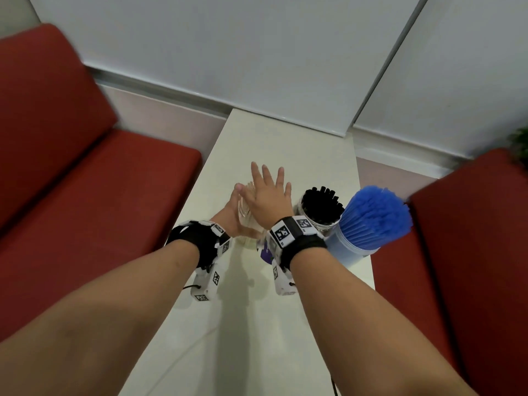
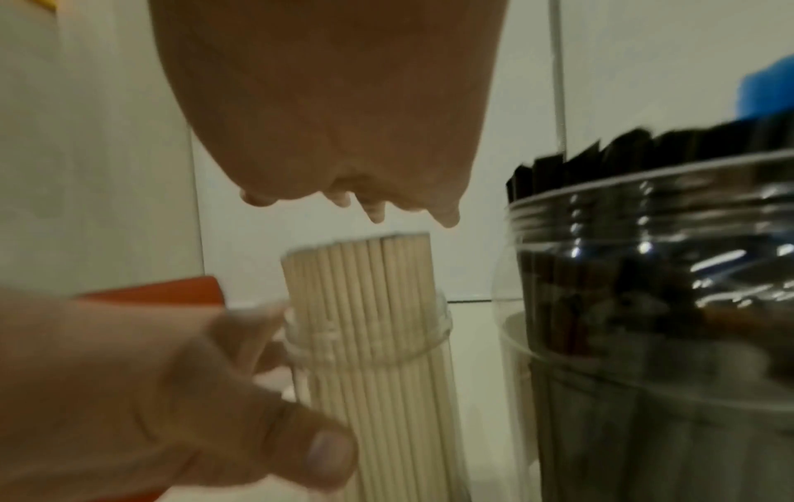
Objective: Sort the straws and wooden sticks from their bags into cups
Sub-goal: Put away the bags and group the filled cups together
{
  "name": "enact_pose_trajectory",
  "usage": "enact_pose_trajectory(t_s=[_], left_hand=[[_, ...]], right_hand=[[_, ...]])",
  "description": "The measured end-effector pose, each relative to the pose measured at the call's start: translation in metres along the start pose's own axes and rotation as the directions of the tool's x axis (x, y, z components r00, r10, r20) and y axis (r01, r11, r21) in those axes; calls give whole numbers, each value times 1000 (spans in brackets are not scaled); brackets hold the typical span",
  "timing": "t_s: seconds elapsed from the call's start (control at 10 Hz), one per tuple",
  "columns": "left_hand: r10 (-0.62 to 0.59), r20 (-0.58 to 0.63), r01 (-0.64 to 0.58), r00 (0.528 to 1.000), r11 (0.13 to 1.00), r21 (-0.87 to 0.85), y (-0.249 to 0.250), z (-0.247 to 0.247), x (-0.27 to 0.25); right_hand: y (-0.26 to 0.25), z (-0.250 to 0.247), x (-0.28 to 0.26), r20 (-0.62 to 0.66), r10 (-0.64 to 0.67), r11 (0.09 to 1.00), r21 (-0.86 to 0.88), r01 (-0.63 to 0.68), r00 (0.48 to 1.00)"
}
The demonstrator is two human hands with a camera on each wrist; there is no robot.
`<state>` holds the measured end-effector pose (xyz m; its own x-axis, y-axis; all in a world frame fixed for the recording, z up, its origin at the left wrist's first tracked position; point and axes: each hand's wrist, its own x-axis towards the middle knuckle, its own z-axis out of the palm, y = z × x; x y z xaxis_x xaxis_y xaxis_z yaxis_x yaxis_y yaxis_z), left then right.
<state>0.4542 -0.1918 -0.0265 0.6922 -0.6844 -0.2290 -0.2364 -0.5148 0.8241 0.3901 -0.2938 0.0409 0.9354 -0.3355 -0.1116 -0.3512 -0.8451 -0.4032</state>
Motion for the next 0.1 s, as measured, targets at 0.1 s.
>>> enact_pose_trajectory(t_s=[0.1], left_hand=[[-161,-45,166,986,980,113,-17,-10,-29]], right_hand=[[2,-31,-24,-161,-34,953,293,81,986]])
